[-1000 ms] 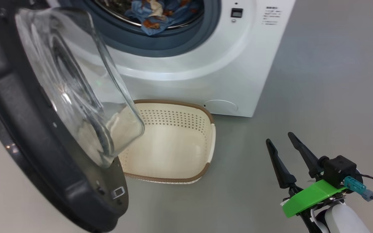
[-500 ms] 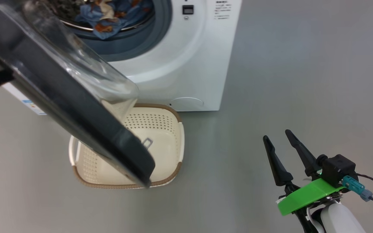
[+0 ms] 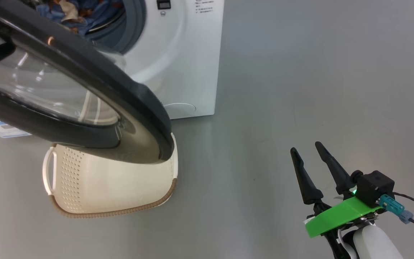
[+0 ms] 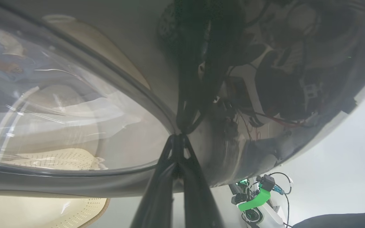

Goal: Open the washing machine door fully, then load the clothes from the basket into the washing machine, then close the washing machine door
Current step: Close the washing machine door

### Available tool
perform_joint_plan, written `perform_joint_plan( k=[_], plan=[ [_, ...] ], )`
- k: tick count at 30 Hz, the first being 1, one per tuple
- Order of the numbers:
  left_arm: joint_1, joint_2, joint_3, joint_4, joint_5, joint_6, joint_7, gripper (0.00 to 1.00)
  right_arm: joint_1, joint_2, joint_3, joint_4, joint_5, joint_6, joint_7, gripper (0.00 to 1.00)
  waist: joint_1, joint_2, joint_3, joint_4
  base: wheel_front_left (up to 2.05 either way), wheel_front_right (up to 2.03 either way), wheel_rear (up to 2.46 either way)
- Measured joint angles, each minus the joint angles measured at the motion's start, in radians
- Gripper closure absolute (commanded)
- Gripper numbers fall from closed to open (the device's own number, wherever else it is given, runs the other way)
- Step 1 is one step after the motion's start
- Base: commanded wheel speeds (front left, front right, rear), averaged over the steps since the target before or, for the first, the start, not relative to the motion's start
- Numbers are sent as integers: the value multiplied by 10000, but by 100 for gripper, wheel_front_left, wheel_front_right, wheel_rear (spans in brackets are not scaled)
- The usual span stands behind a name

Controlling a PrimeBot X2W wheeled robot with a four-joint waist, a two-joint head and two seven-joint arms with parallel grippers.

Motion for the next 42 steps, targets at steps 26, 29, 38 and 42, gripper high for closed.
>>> perform_joint_plan(
  k=[26, 29, 38, 42],
  plan=[
    [2797, 38, 276, -1231, -58, -2, -1735, 95, 14, -119, -136, 31, -2, 0, 0, 0, 0, 0, -639, 654, 0, 0, 0],
    [3409, -8, 267, -1342, 8, -2, -2105, 77, 24, -217, -132, 36, 10, 0, 0, 0, 0, 0, -731, 675, 0, 0, 0],
    [4944, -209, 42, -1450, 447, -2, -3743, 0, 291, -280, -127, 40, 12, 0, 0, 0, 0, 0, -874, 616, 0, 0, 0],
    [5506, -221, -186, -1429, 600, -2, -4617, 0, 343, -288, -128, 36, 12, 0, 0, 0, 0, 0, -918, 541, 0, 0, 0]
  ],
)
